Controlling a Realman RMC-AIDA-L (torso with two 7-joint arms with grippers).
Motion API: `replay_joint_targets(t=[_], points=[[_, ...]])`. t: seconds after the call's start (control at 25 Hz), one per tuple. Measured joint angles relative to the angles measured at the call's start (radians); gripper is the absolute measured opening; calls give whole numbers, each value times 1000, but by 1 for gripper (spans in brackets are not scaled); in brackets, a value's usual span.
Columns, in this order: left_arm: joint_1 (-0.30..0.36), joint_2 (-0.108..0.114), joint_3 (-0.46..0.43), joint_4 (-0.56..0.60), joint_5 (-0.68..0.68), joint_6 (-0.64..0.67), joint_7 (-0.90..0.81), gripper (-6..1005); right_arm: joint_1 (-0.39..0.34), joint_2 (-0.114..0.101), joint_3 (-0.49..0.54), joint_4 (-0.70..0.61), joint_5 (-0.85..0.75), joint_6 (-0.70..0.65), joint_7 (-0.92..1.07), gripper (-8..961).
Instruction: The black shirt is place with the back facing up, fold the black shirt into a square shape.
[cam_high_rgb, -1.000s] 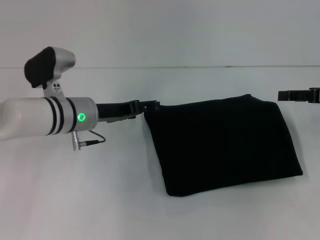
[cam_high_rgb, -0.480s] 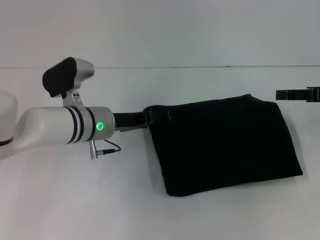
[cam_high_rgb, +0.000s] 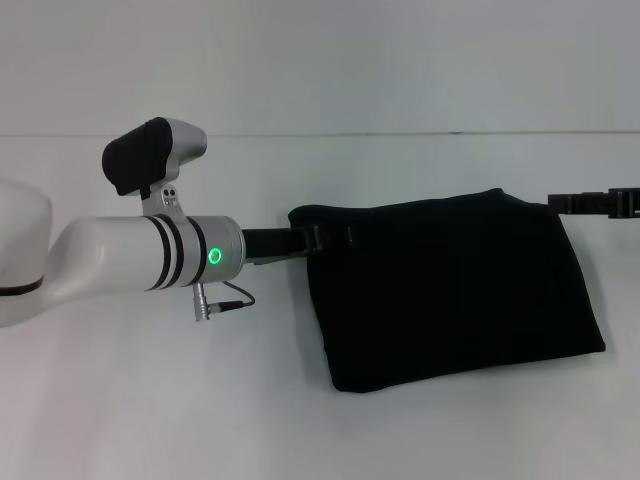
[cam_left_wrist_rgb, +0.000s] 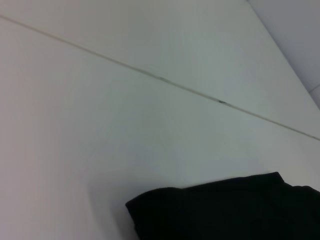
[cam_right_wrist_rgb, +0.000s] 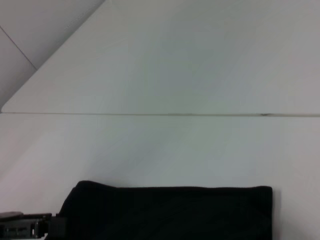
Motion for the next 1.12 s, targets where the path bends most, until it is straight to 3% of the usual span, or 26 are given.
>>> replay_joint_targets(t=[0.2,0.4,0.64,0.92,1.12], points=[[0,-3,-2,5,-9,-1,60,761,-10,-11,-2,42,-1,-3,9,758],[-7,-3,0,7,-9,0,78,589,0,-24,-1,128,-1,2,11,756],[-11,5,0,8,-4,3,80,313,17,-10,6,166,3,34,12,750],[-8,18,0,8,-1,6,83,110,38,-1,9,212,8,72,24,743],[-7,24,1,8,-1,3,90,45,48,26,9,217,21,114,24,737]])
